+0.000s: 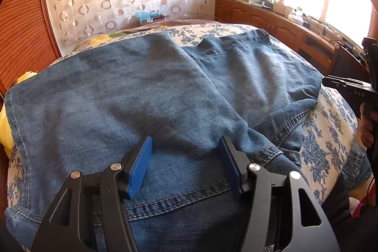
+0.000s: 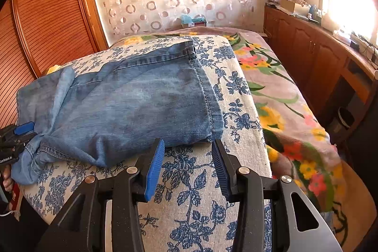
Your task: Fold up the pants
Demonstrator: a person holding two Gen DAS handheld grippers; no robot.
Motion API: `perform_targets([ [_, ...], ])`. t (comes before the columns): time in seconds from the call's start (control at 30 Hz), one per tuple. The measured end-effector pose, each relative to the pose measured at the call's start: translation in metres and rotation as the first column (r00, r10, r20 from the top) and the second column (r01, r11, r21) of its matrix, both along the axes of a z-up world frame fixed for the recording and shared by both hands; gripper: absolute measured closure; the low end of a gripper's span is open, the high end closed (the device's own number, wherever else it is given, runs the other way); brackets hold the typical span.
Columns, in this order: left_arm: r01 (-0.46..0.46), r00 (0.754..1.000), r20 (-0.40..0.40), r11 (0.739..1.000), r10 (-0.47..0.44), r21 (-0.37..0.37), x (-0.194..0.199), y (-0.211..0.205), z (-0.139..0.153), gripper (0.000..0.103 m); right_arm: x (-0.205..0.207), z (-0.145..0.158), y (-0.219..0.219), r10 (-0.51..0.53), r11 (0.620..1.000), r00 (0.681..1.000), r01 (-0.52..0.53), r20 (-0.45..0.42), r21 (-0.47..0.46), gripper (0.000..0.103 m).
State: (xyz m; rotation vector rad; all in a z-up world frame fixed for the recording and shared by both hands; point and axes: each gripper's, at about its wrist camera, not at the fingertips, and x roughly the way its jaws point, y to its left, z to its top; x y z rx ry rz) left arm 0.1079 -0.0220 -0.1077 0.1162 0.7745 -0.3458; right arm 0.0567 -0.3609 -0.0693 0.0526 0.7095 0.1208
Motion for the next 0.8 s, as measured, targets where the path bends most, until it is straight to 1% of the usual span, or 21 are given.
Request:
perform_targets([
  [0.13,-0.005,1.0,0.025,1.0,0.005,-0.022,-0.003,0.004,-0.002,0.043,0.009,-0.003,-0.006,-0.013,1.0,1.0,0.013,0.0,0.004,0.06],
  [0.3,-0.005,0.999,0.038,1.0,0.006,-0.02,-0.004,0.002,-0.003,0.042,0.021,-0.006,-0.014,-0.033,0.999,0.999,0.033,-0.014,0.003,0.06],
  [0.4,0.0,0.998,0.066,1.0,0.001,-0.001,-0.009,0.002,-0.006,0.042,0.027,-0.007,-0.017,-0.034,0.999,0.999,0.035,-0.028,0.027,0.06],
  [0.5,-0.018,0.997,0.073,1.0,0.017,0.014,-0.012,0.0,-0.005,0.042,0.035,-0.008,-0.019,-0.04,0.998,0.998,0.042,-0.053,0.037,0.06],
  [0.6,-0.021,0.997,0.081,0.999,0.017,0.043,-0.017,-0.002,-0.004,0.042,0.037,-0.007,-0.016,-0.038,0.999,0.998,0.04,-0.059,0.02,0.06],
  [0.67,-0.012,0.997,0.076,0.998,0.007,0.057,-0.017,-0.003,-0.003,0.042,0.037,-0.007,-0.013,-0.032,0.999,0.998,0.033,-0.058,0.011,0.065],
  [0.73,-0.001,0.998,0.056,0.999,-0.002,0.052,-0.016,0.0,-0.001,0.042,0.038,-0.006,-0.01,-0.023,1.0,0.998,0.024,-0.062,0.002,0.081],
  [0.8,0.002,0.999,0.032,1.0,-0.003,0.024,-0.015,0.004,0.002,0.042,0.04,-0.006,-0.009,0.002,0.999,0.997,0.0,-0.071,0.034,0.086],
])
